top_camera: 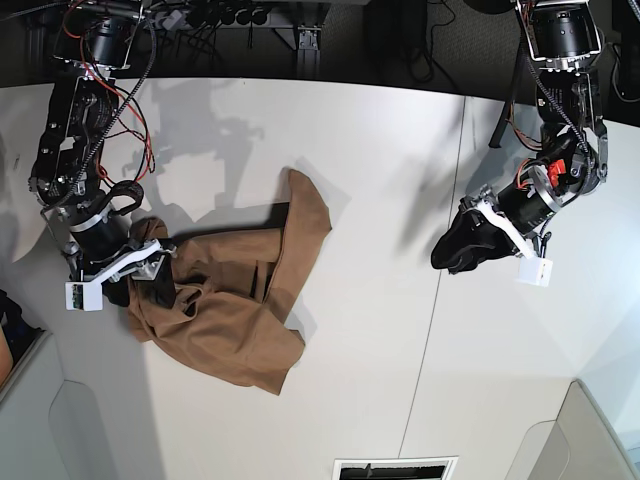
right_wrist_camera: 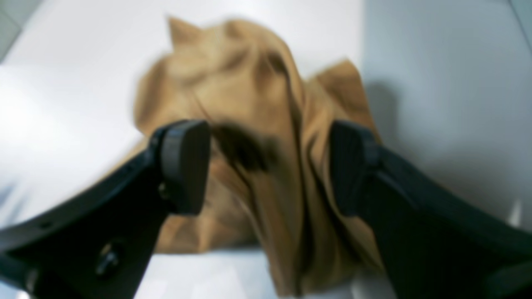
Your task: Layout the t-shirt on the table in an organized manner, then fold the t-shirt properly
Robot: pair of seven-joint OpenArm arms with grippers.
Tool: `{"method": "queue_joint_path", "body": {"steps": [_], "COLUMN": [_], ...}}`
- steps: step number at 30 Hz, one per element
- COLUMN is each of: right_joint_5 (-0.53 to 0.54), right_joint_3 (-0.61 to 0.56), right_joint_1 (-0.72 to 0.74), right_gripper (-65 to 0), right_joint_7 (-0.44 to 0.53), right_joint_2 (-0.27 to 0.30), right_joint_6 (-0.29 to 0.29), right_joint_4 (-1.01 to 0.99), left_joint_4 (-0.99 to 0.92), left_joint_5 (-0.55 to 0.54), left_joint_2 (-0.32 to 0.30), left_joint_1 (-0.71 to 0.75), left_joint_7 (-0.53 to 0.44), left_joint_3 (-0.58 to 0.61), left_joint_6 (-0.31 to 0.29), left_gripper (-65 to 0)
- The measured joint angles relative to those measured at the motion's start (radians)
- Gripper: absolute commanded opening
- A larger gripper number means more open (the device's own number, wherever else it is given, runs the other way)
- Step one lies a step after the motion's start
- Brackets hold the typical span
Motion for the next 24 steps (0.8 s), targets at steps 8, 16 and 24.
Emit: {"method": "queue_joint_path", "body": {"steps": [8, 16, 24], "right_joint_5": [0.016, -0.219, -0.336], "right_joint_3": [0.000, -0.203, -0.289], "right_joint_1": [0.006, 0.006, 0.061], "right_gripper": [-21.1, -21.1, -21.4], "right_joint_7": [0.000, 0.055, 0.087], "right_joint_2": [-0.002, 0.000, 0.001], "right_joint_6": [0.011, 0.011, -0.128], "right_joint_4": [0.096, 0.013, -0.169], "left_joint_4": [-0.001, -0.001, -0.023], "left_joint_5": [0.183, 0.467, 0.589], "left_joint_2": [0.032, 0.081, 0.131], "left_joint_1": [-0.057, -0.158, -0.158], "left_joint_7": [-0.105, -0.177, -0.200], "left_joint_3": [0.217, 0.410, 0.533], "left_joint_6": [-0.004, 0.053, 0.093], "left_gripper": [-36.5, -29.9, -30.0]}}
